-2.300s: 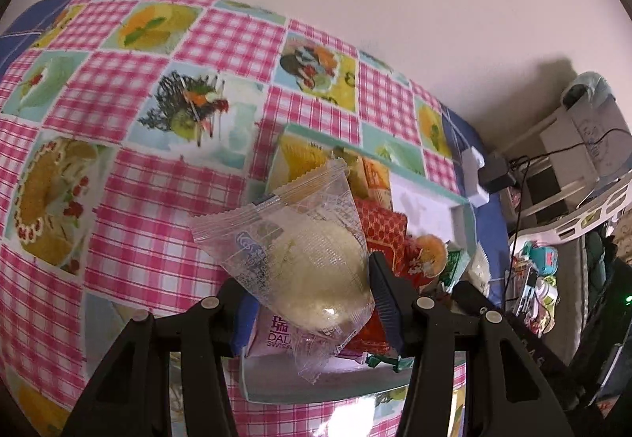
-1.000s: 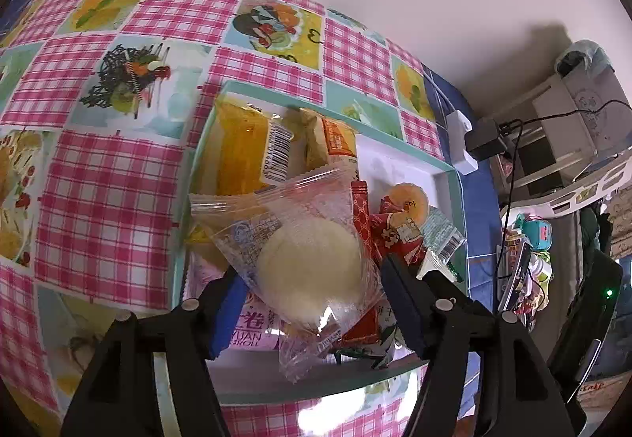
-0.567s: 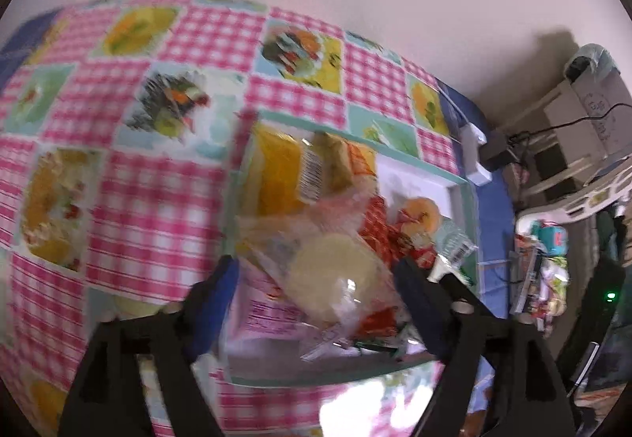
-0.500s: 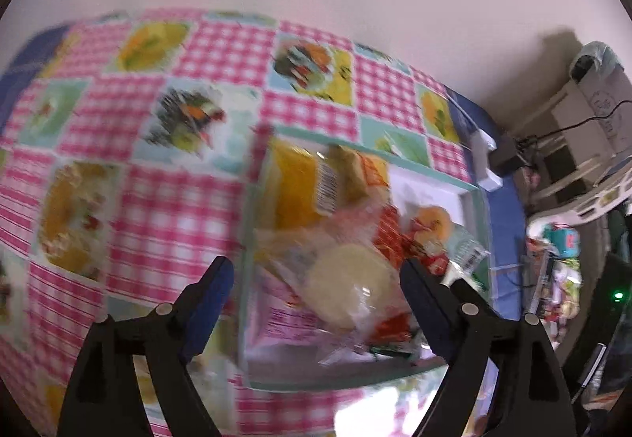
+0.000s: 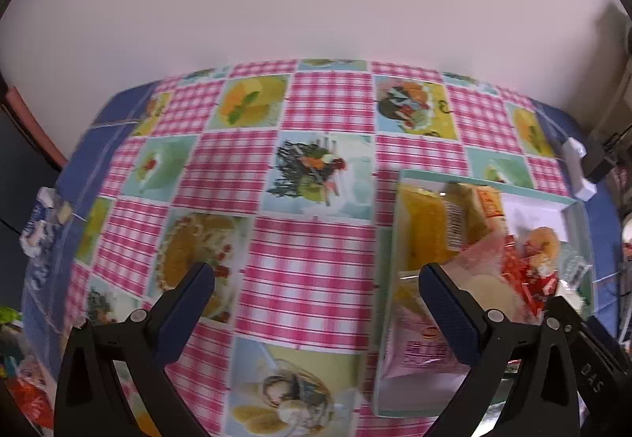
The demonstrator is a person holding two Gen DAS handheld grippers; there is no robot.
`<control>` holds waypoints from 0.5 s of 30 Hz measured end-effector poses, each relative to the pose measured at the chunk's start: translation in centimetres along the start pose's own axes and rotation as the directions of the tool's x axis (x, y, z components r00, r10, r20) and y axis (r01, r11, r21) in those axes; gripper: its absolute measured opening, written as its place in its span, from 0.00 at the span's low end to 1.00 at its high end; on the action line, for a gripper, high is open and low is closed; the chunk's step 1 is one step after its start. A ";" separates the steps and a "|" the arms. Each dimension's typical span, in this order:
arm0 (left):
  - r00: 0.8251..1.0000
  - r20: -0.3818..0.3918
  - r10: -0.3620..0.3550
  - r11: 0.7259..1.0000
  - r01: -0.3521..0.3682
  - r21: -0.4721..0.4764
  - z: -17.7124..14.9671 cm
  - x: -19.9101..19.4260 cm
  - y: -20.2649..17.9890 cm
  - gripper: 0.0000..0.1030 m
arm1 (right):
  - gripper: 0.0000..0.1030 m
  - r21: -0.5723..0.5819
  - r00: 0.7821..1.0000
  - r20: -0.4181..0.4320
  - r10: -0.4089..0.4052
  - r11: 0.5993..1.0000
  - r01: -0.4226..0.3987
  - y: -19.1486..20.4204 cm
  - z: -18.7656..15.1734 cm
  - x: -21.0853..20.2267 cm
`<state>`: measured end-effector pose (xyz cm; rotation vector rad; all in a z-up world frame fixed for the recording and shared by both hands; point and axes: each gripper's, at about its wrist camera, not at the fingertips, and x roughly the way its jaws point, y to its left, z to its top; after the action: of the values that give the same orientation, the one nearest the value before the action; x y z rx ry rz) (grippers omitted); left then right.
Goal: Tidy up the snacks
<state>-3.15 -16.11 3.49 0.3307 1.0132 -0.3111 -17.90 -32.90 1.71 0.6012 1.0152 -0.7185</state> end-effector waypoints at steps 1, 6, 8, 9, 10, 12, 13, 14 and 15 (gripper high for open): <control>1.000 -0.001 0.022 1.000 -0.022 0.006 0.0 0.0 0.0 1.00 | 0.83 -0.007 1.000 0.003 -0.004 1.000 0.004 0.2 0.0 0.0; 0.992 -0.055 0.117 0.993 -0.118 -0.005 -0.4 0.6 0.1 1.00 | 0.90 -0.037 1.000 0.016 -0.011 0.999 0.012 1.0 -0.2 -0.1; 0.985 -0.073 0.154 0.988 -0.154 0.000 -0.5 0.8 0.1 1.00 | 0.95 -0.046 1.000 0.022 -0.012 0.999 0.013 1.3 -0.3 -0.2; 0.983 -0.076 0.164 0.986 -0.164 0.005 -0.5 0.9 0.1 1.00 | 0.99 -0.051 1.000 0.025 -0.012 0.999 0.013 1.4 -0.3 -0.2; 0.983 -0.082 0.167 0.986 -0.167 0.008 -0.6 1.0 0.0 1.00 | 1.00 -0.055 1.000 0.029 -0.012 0.998 0.014 1.5 -0.3 -0.3; 0.982 -0.097 0.163 0.987 -0.163 0.009 -0.6 1.3 0.0 1.00 | 1.00 -0.059 0.999 0.035 -0.014 0.998 0.016 1.6 -0.3 -0.3; 0.982 -0.105 0.157 0.988 -0.157 0.006 -0.7 1.4 0.1 1.00 | 1.00 -0.059 0.999 0.038 -0.014 0.998 0.016 1.7 -0.3 -0.4; 0.982 -0.113 0.151 0.988 -0.152 0.003 -0.7 1.5 0.1 1.00 | 1.00 -0.059 0.999 0.039 -0.012 0.998 0.015 1.7 -0.3 -0.4; 0.982 -0.123 0.143 0.990 -0.144 -0.003 -0.7 1.7 0.2 1.00 | 1.00 -0.061 0.999 0.041 -0.012 0.998 0.014 1.7 -0.3 -0.4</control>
<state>-2.81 -15.84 1.71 0.4140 1.1050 -0.1554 -16.88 -31.47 2.12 0.5256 1.0011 -0.7059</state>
